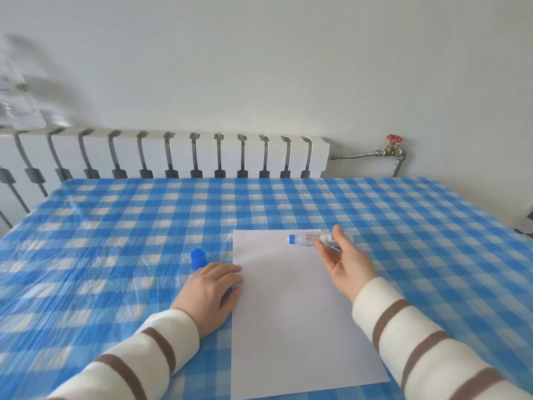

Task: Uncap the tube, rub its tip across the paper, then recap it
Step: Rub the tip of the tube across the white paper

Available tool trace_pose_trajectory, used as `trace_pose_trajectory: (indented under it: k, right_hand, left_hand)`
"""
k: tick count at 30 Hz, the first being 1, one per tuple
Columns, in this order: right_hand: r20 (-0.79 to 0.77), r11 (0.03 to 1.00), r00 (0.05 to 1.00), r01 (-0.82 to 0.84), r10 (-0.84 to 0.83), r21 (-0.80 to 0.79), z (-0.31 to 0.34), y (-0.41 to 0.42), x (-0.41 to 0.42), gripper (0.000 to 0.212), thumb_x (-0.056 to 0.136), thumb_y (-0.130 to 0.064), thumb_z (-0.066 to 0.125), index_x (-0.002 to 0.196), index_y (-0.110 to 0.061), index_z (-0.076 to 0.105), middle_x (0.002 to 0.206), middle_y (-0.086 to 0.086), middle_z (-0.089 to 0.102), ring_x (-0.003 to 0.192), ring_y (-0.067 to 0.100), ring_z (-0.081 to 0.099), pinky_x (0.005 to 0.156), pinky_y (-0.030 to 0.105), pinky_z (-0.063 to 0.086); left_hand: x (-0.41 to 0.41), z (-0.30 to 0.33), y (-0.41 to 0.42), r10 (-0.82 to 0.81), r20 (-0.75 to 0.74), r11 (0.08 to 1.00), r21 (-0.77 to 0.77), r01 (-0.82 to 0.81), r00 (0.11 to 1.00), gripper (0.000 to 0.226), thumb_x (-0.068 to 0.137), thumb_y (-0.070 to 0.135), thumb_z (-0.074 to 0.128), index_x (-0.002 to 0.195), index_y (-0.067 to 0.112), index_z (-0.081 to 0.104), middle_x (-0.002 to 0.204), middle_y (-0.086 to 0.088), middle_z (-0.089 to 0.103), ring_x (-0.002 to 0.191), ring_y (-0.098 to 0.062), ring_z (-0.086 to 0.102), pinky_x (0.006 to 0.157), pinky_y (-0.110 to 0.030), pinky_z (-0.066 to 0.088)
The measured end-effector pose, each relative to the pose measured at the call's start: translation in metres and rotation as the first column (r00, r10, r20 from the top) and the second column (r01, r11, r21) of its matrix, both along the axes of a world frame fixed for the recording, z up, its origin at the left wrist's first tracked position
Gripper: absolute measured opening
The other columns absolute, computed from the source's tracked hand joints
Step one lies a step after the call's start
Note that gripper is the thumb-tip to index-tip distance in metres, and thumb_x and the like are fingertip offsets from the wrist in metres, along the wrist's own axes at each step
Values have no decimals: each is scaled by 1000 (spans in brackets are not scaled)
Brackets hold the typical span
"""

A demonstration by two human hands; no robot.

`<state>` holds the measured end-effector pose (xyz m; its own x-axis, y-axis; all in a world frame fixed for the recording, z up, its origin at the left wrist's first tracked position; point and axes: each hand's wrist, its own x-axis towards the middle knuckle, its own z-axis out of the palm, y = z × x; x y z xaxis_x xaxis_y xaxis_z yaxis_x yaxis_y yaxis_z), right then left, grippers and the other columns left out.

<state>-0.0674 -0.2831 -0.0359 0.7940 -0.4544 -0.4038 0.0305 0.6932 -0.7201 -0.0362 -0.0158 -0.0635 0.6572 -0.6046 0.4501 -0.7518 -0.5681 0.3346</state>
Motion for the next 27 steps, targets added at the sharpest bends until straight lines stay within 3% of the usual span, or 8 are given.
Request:
trace_pose_trajectory:
  k: [3, 7, 9, 14, 27]
  right_hand:
    - [-9, 996, 997, -83, 82, -13, -1, 24, 5, 39, 78, -29, 77, 101, -1, 63, 82, 17, 76, 76, 24, 75, 53, 23, 57]
    - [-57, 985, 985, -167, 164, -50, -4, 55, 9, 31, 82, -26, 74, 95, 1, 66, 90, 21, 75, 77, 24, 75, 54, 24, 58]
    - [-57, 981, 982, -183, 179, -63, -6, 67, 12, 28, 84, -24, 73, 92, 2, 66, 90, 21, 73, 71, 22, 74, 55, 24, 58]
    - [-59, 977, 980, -194, 189, -95, -7, 83, 18, 26, 85, -22, 72, 89, 2, 63, 68, 13, 73, 62, 20, 72, 54, 23, 57]
    - [-127, 966, 975, -200, 180, -163, -6, 86, 20, 32, 84, -25, 72, 99, 2, 64, 95, 21, 72, 69, 21, 73, 59, 24, 59]
  left_hand:
    - [-1, 3, 2, -18, 14, 1000, -2, 18, 1000, 32, 85, 30, 44, 90, 13, 71, 101, -2, 69, 96, -24, 63, 81, -43, 53]
    - [-2, 4, 2, -34, 30, 999, -11, 35, 999, 9, 79, 15, 66, 86, 14, 71, 95, -1, 70, 87, -22, 63, 75, -41, 54]
    - [-3, 5, 2, -46, 36, 999, -15, 47, 998, 7, 79, 15, 66, 83, 14, 72, 91, -1, 71, 82, -22, 63, 71, -38, 55]
    - [-4, 6, 2, -71, 56, 997, -18, 72, 996, 3, 74, 11, 70, 76, 13, 71, 84, -1, 70, 72, -23, 63, 67, -35, 54]
    - [-2, 3, 2, -89, 40, 996, -12, 89, 995, 5, 73, 10, 72, 74, 14, 71, 81, 1, 70, 69, -20, 62, 65, -34, 55]
